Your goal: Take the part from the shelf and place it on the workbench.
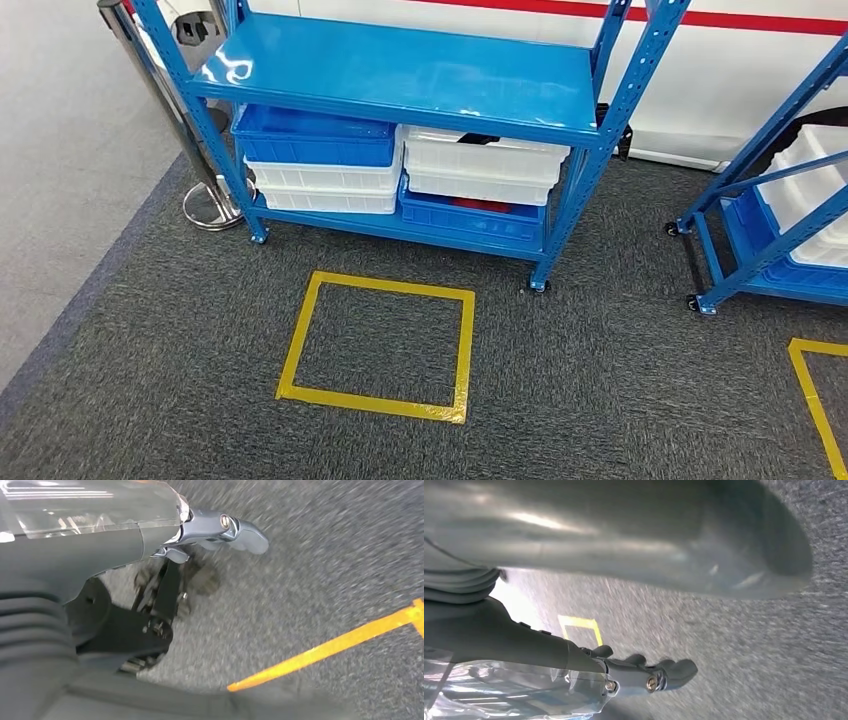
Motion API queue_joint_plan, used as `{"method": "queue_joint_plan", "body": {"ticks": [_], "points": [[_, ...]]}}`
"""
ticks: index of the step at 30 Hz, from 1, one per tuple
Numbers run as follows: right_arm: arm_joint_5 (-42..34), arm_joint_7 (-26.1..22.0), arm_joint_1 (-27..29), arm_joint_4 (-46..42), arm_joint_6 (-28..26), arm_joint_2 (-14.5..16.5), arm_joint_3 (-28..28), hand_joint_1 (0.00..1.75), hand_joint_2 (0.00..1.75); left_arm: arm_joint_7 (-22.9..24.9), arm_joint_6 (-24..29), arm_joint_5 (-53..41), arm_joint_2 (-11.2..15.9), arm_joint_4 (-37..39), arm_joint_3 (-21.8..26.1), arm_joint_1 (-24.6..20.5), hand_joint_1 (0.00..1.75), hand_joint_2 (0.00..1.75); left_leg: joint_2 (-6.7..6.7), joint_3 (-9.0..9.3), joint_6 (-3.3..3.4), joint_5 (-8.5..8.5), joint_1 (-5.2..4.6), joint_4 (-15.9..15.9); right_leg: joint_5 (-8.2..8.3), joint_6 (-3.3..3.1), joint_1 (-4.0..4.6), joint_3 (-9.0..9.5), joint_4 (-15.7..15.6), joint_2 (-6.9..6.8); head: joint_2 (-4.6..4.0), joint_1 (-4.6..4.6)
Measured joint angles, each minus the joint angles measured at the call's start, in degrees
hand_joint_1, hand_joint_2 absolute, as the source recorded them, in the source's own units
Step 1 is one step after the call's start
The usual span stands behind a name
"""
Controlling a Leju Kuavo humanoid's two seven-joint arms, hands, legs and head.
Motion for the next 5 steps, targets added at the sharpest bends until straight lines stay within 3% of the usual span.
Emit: {"method": "queue_joint_plan", "body": {"ticks": [2,5], "points": [[0.08,-0.01,-0.27,-0.05,-0.02,0.08,-0.05,0.0,0.0,0.15,-0.46,0.29,0.02,-0.01,0.51,0.06,0.0,1.75,-0.45,-0.05,-0.81,-0.36,0.15,-0.06,-0.3,-0.5,-0.02,0.71,-0.82,-1.22,0.0,0.0],[0.13,0.0,0.13,-0.1,-0.02,0.2,-0.09,0.0,0.0,0.03,-0.55,0.34,0.05,-0.02,0.76,0.11,0.0,1.75,2.95,-1.25,-1.35,-1.92,0.05,3.4,-0.6,-1.46,-0.36,2.33,-1.78,-3.01,0.0,-0.01]]}}
